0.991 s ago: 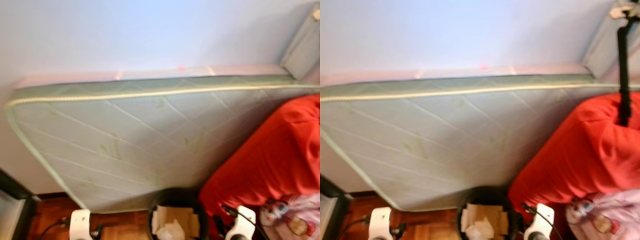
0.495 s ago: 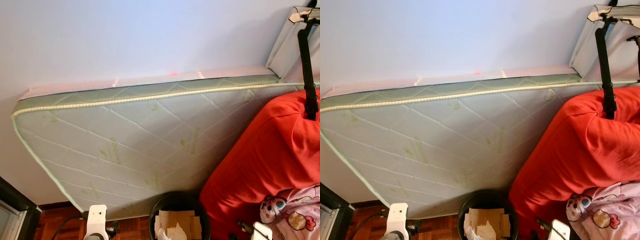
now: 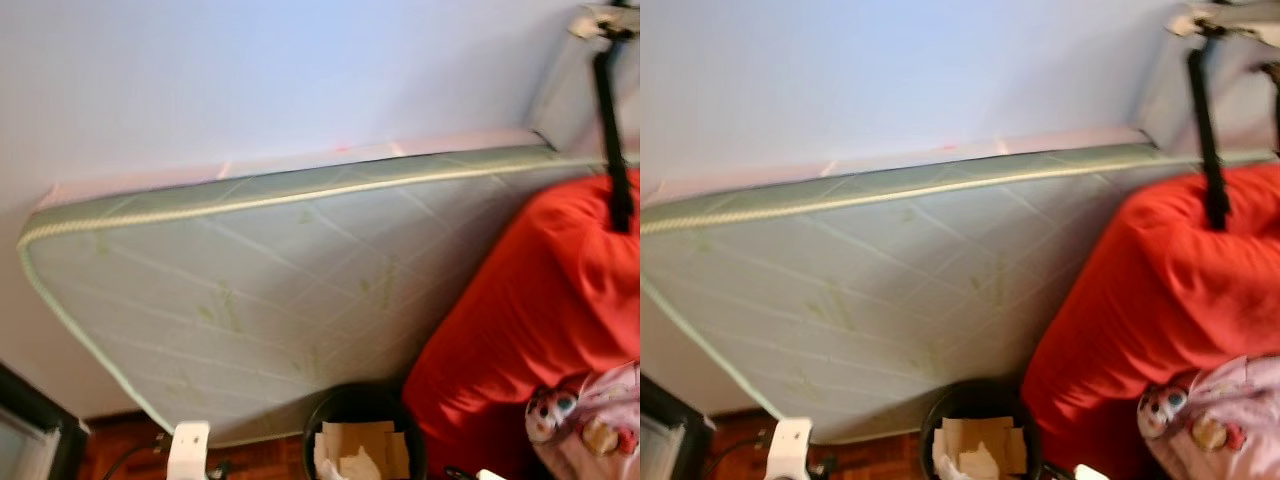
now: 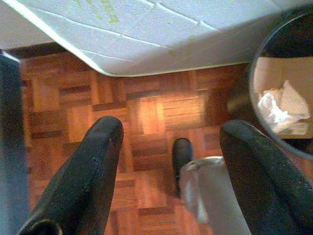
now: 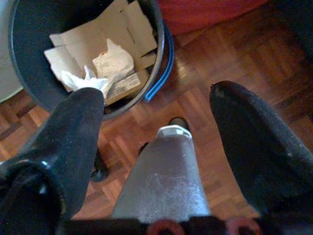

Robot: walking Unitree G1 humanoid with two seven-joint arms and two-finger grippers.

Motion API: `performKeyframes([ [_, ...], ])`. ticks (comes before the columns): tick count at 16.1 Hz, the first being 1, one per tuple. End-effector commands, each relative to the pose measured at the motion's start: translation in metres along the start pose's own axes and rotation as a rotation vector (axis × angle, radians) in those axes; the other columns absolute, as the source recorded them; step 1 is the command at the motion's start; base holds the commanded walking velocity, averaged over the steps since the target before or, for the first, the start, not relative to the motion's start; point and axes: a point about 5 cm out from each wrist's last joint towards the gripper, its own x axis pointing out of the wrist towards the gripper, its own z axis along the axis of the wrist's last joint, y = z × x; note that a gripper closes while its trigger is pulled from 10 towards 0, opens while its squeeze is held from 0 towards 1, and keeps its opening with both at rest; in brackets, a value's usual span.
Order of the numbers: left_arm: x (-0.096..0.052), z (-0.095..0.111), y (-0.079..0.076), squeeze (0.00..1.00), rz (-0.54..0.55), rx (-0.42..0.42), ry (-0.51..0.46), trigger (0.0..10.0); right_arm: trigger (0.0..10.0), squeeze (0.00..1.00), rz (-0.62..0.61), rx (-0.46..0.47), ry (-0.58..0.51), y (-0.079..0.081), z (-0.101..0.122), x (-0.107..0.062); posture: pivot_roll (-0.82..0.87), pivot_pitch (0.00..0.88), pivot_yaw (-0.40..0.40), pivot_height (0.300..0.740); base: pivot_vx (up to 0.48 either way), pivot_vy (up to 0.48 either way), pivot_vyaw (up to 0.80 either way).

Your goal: Clean up the room

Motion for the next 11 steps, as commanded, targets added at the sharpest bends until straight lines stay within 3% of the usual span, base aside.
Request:
performKeyframes([
  [1, 0.000, -0.001, 0.002, 0.00, -0.010, 0.017, 0.000, 10.0, 10.0, 0.00, -0.011, -0.025, 0.007, -0.006, -0.003, -0.002, 0.01, 0.000, 0.064, 0.740, 0.000, 0.000, -0.56],
  [4, -0.002, -0.005, 0.000, 0.00, -0.024, 0.021, -0.003, 10.0, 10.0, 0.00, -0.045, -0.008, 0.030, -0.011, -0.014, -0.005, 0.00, 0.000, 0.046, 0.740, 0.000, 0.000, -0.54],
  [8, -0.003, -0.009, 0.005, 0.00, 0.030, -0.041, 0.004, 10.0, 10.0, 0.00, 0.009, -0.099, 0.054, 0.003, -0.016, -0.003, 0.06, 0.000, -0.055, 0.740, 0.000, 0.000, -0.54],
  [10, -0.004, -0.015, 0.004, 0.00, 0.036, -0.048, 0.028, 10.0, 10.0, 0.00, 0.032, -0.122, 0.050, 0.009, -0.013, -0.002, 0.08, 0.000, -0.055, 0.740, 0.000, 0.000, -0.54],
  [11, -0.005, -0.018, 0.002, 0.00, 0.031, -0.047, 0.038, 10.0, 10.0, 0.00, 0.022, -0.130, 0.044, 0.001, -0.015, -0.004, 0.08, 0.000, -0.049, 0.740, 0.000, 0.000, -0.54],
])
